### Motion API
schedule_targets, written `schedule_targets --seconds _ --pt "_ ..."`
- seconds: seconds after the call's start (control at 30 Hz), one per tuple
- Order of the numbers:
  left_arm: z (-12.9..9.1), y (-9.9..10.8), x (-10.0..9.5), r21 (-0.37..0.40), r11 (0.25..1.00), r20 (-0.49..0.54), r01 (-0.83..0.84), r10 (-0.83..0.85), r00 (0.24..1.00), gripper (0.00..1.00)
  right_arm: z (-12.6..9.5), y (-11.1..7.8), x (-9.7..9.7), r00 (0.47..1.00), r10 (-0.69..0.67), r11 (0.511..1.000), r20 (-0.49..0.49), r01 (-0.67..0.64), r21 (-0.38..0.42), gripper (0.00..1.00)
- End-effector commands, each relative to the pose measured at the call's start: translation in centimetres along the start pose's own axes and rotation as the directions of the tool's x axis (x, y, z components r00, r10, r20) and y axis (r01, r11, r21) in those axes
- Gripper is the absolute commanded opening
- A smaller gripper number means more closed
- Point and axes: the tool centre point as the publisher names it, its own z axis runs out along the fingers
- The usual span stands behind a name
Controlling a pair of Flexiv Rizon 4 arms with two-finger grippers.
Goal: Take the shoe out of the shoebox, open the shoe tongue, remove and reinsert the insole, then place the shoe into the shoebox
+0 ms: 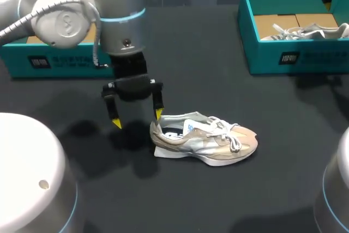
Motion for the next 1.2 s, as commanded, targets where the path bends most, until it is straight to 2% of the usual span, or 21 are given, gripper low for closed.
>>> schedule_targets --seconds 0.03,0.37,0.93,1.03,1.2 --pt "-0.5 0.6 1.7 0.091 0.994 0.075 0.065 -0.072 0.995 1.0 0.0 0.0 0.0 1.0 0.0 1.0 0.0 0.0 0.0 1.0" --pt "-0.7 0.8 4.3 0.208 0.945 0.131 0.252 -0.282 0.951 1.0 0.0 0.0 0.0 1.0 0.0 1.0 0.0 0.0 0.0 1.0" --pt "-0.7 0.8 4.5 0.202 0.942 0.136 0.269 -0.299 0.944 1.0 0.0 0.0 0.0 1.0 0.0 1.0 0.0 0.0 0.0 1.0" --pt "-0.7 1.7 4.3 0.226 0.909 0.203 0.349 -0.394 0.896 1.0 0.0 0.0 0.0 1.0 0.0 1.0 0.0 0.0 0.0 1.0" --pt "-0.6 3.0 5.2 0.296 0.859 0.255 0.418 -0.493 0.832 1.0 0.0 0.0 0.0 1.0 0.0 1.0 0.0 0.0 0.0 1.0"
